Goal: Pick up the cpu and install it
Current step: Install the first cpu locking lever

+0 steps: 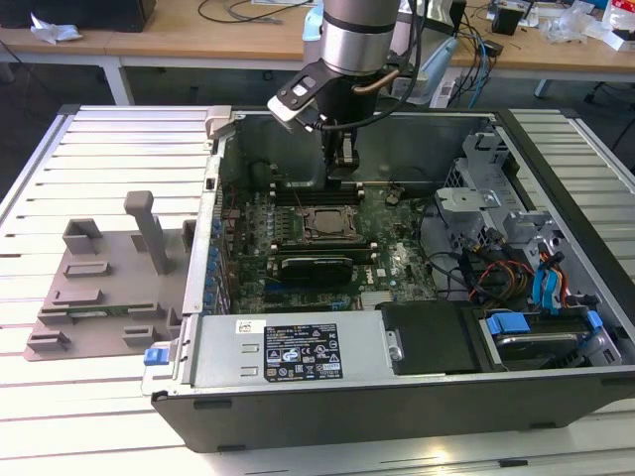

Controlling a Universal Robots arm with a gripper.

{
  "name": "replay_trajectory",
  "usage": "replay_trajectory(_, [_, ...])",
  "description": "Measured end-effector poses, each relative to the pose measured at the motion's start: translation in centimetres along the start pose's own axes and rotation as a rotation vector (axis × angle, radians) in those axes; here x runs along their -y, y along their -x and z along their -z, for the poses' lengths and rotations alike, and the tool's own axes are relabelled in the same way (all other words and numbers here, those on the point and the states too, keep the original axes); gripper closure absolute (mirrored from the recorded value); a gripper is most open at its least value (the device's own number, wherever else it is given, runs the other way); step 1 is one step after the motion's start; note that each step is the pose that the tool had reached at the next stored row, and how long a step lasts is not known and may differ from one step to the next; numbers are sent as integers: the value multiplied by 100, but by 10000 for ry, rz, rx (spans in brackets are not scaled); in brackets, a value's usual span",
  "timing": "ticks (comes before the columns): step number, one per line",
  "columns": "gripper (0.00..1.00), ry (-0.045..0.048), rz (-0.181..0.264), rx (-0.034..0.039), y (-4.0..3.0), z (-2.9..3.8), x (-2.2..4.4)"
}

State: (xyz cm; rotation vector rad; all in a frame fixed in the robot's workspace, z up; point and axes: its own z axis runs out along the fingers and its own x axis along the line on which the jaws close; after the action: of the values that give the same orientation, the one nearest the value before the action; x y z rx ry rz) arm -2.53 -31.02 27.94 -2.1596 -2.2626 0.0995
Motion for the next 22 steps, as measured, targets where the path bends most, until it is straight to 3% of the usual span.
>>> replay_trajectory(4, [89, 7, 228, 14, 0, 1, 0])
replay_trajectory(22, [89, 87, 2477, 135, 0, 0, -2])
